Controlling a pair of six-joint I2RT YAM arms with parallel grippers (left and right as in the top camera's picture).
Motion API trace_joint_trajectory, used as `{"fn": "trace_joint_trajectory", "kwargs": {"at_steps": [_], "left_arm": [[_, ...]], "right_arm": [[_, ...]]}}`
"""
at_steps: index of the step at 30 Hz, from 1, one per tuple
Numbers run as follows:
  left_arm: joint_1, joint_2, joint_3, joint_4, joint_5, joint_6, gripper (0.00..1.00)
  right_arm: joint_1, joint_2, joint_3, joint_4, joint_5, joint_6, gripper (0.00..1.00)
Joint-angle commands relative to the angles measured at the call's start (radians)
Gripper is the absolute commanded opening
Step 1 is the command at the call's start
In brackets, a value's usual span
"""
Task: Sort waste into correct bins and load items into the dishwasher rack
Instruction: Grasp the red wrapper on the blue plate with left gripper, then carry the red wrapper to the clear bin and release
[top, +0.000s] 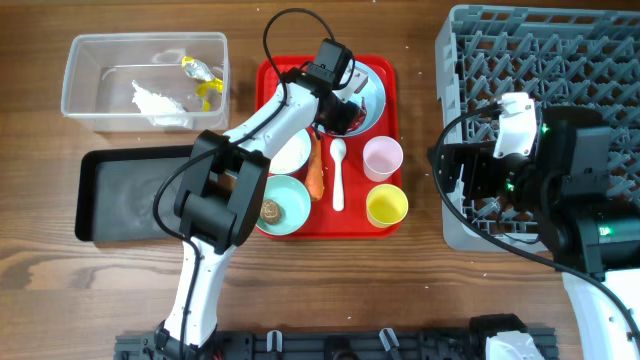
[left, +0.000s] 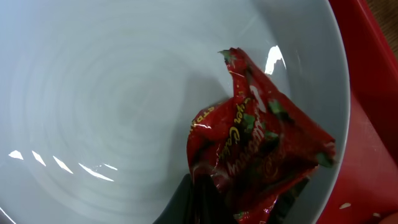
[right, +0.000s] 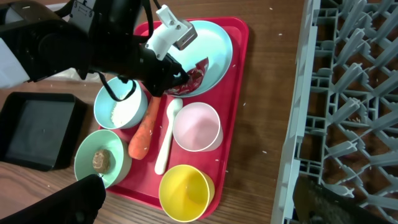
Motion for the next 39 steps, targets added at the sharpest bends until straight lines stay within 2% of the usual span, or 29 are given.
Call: {"fn": "trace_joint_trajectory", "kwargs": {"at_steps": [1,7,12,16,21,24,25,27,29,31,35,39], "left_arm": [[-0.005,0.021,-0.002,0.000,0.016,0.001,0.04],[0.024,-0.042,0.031,0.018,-0.004,-0.060,0.04],[0.103,-0.187,0.069,0.018,-0.031,-0.138,0.04],[0.187,-0.297,0.069,-0.002,-0.034,-0.138,0.04],[0.315,-0.379,0.069,-0.032,-0.173,-0.187,0.04],[0.379,-0.369,0.069,-0.075,-0.081,-0.187,0.04],[0.382,-0.352,0.068,-0.092,0.014,-0.186,0.12],[0.357,-0.322,0.061,-0.087,0.107,-0.179,0.32],[0.305,-0.277,0.061,-0.087,0.120,-0.174,0.61],[0.231,-0.216,0.061,-0.098,0.116,-0.118,0.74],[0.109,-0.125,0.061,-0.119,-0.011,-0.101,0.86],[0.032,-0.069,0.061,-0.117,-0.124,-0.100,0.84]], "right_arm": [[0.004,0.003,0.015,-0.002,-0.016,0.010,1.00],[0.004,0.004,0.015,-0.001,-0.015,0.007,1.00],[0.004,0.013,0.015,-0.004,-0.016,0.007,1.00],[0.004,0.023,0.015,-0.004,-0.016,0.008,0.99],[0.004,0.029,0.015,-0.007,-0.016,0.008,1.00],[0.004,0.029,0.015,-0.013,-0.016,0.008,1.00],[0.004,0.029,0.015,-0.013,-0.016,0.008,1.00],[0.004,0.029,0.015,-0.013,-0.016,0.010,1.00],[0.004,0.029,0.015,-0.016,-0.016,0.010,1.00],[0.004,0.029,0.015,-0.020,-0.016,0.010,1.00],[0.004,0.029,0.015,-0.023,-0.016,0.010,1.00],[0.004,0.029,0.015,-0.023,-0.016,0.009,1.00]]}}
